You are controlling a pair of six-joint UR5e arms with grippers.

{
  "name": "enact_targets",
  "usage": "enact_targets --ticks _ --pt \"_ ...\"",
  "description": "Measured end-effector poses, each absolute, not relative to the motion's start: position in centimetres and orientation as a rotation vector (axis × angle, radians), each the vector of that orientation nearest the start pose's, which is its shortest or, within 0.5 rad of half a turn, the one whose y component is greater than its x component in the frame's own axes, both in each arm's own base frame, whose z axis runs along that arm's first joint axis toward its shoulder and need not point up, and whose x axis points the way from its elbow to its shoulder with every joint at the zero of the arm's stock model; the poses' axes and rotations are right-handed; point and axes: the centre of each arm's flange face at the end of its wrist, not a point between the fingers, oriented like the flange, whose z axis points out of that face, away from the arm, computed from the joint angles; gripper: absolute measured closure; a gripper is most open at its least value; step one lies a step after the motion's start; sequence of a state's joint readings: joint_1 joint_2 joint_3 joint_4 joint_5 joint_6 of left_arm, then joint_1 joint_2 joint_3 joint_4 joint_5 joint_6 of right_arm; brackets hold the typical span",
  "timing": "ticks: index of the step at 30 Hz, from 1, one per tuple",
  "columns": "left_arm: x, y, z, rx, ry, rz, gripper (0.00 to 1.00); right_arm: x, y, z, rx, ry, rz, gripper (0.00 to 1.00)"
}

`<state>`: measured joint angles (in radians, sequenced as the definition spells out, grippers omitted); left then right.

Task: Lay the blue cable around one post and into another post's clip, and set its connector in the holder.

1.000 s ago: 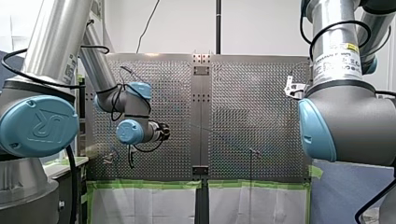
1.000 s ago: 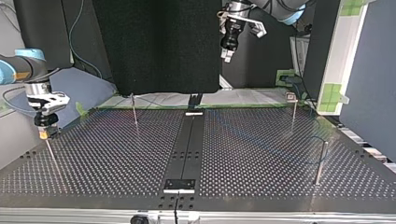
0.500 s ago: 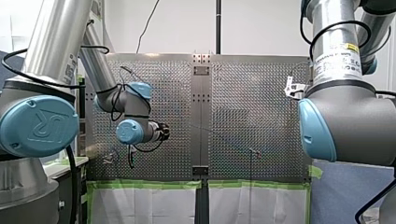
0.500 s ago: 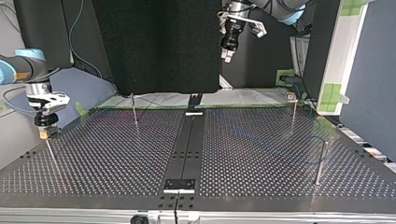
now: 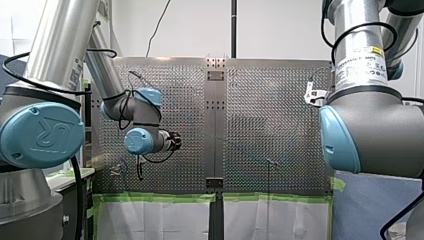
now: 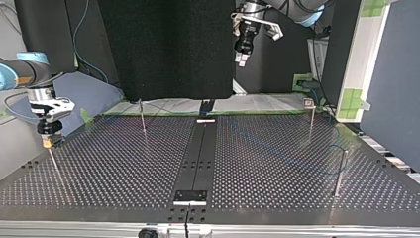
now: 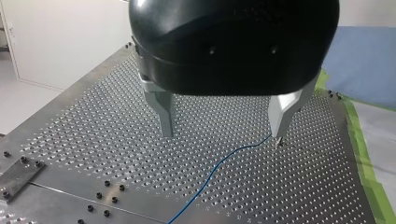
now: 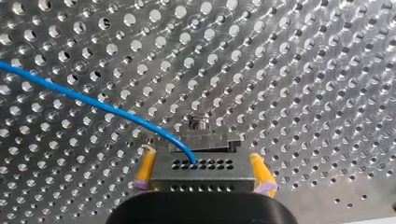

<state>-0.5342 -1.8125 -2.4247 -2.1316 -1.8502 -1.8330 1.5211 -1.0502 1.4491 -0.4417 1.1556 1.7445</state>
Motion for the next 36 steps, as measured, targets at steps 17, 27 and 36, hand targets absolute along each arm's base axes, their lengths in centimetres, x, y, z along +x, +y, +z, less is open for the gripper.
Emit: enact_targets --ticks 17,27,36 --pt "26.41 -27.76 11.91 0.01 1.665 -0.372 0.0 14.0 -67.67 28.38 1.381 -1.123 1.619 0.01" --pt "26.54 -27.63 11.91 0.006 1.665 -0.369 0.0 13.86 -67.76 28.47 1.363 -1.147 1.644 0.01" --pt "26.58 -27.58 11.9 0.004 1.665 -0.367 0.0 13.97 -67.68 28.46 1.382 -1.14 1.657 0.01"
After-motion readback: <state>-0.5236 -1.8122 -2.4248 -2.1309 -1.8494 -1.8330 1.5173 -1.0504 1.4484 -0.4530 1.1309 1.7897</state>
